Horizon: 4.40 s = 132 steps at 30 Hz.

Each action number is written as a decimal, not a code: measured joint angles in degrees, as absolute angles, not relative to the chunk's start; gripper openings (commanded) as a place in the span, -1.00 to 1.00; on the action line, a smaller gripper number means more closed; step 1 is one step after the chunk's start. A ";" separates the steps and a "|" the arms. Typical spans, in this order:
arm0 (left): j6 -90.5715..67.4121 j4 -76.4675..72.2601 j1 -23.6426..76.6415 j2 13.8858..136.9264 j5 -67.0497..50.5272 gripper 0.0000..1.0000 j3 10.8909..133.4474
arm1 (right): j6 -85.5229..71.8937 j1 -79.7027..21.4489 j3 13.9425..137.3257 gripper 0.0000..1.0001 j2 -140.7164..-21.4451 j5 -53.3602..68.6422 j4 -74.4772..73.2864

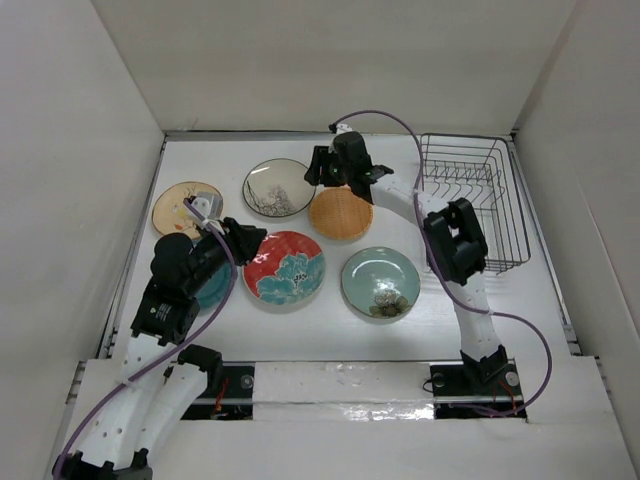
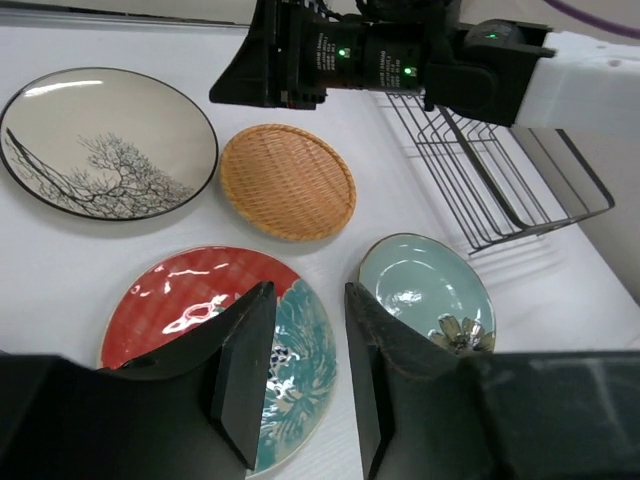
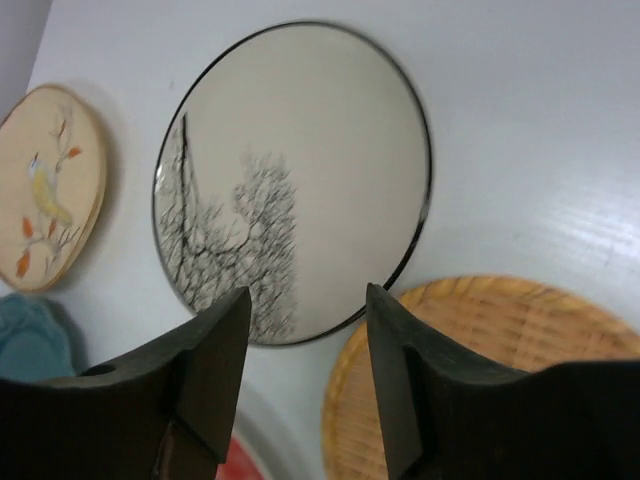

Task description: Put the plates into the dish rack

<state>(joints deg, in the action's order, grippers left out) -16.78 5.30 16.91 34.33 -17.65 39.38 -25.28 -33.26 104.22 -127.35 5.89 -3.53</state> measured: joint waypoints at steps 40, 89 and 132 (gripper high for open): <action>-16.34 5.54 16.91 34.63 -16.14 -0.04 39.35 | -39.64 -27.75 131.90 -0.75 -155.24 27.70 -6.09; -15.46 6.74 29.95 24.03 -15.73 -0.06 39.35 | -30.26 8.62 70.72 -1.00 -69.82 -3.03 0.80; -14.44 9.76 37.01 20.01 -10.57 -0.06 39.35 | 7.77 15.79 86.59 -1.00 -91.50 -11.55 -13.50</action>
